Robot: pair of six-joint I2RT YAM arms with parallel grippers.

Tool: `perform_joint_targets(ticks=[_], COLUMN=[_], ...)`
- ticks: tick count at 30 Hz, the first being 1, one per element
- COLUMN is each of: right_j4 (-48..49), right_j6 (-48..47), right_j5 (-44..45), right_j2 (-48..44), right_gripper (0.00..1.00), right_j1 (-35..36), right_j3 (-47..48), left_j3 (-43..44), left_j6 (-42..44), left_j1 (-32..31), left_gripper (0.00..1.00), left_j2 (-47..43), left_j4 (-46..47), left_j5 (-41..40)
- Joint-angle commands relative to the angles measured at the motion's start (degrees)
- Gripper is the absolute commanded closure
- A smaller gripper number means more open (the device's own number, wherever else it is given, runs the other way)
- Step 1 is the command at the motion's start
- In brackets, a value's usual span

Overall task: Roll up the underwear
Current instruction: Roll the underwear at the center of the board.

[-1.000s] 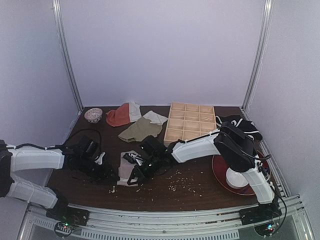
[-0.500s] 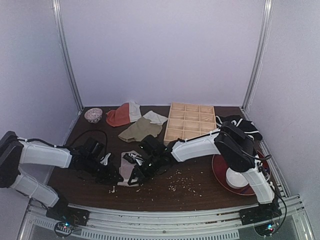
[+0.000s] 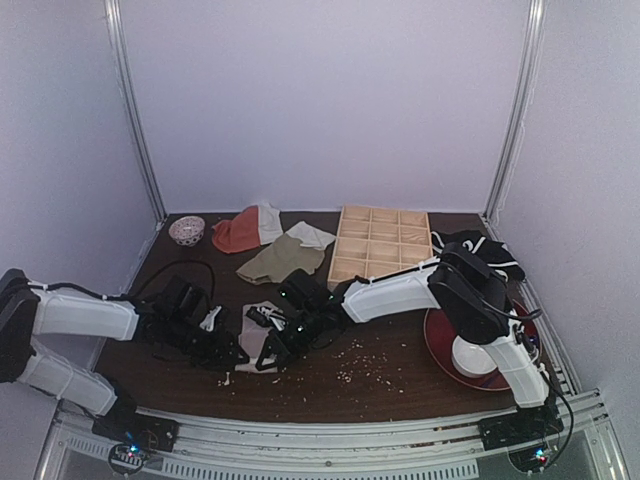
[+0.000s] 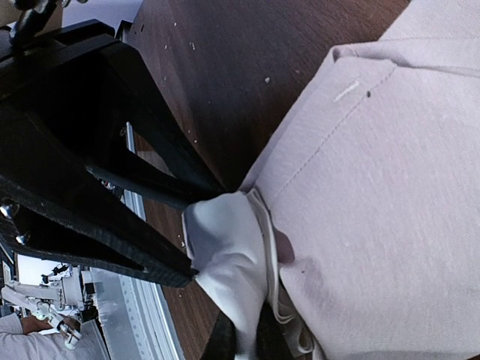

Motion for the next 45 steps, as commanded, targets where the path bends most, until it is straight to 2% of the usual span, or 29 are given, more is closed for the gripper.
perform_joint_targets(ticks=[1,4,11,17,24,33,45], right_j4=[-5.03,-5.28,-6.01,-6.25,-6.69,-5.18,0.76], right_j6=[-0.47,-0.55,-1.03,-1.16,-2.26,-7.80,-12.18], right_j5=[2.70,2.70,2.96,3.05,3.55,6.17,10.94], right_j2=[2.96,2.96,2.90,2.87,2.30,-3.38,-12.85], right_gripper=[1.00,1.00,1.00,1.00,0.99,0.80,0.77], right_j1=[-0.32,-0.32,-0.41,-0.37,-0.41,-0.49,-1.77], right_j3=[-0.15,-0.07,0.09,0.28,0.10,-2.91,-12.33], left_j3=[-0.37,-0.35,0.17,0.91,1.40,0.99,0.45], left_j6=[0.82,0.81,0.92,0.65,0.26,-0.01,-0.59], left_j1=[-0.50,-0.84,-2.12,-2.16,-2.22,-2.23,-2.23], left_gripper=[0.68,0.73,0.77,1.00,1.00,1.00,1.00], left_j2=[0.11,1.05,4.11,5.26,5.72,5.31,3.57], left_j4=[2.65,3.52,4.13,2.84,1.54,-0.47,-1.45], left_j5=[2.58,3.07,3.33,2.22,1.17,0.04,-0.77])
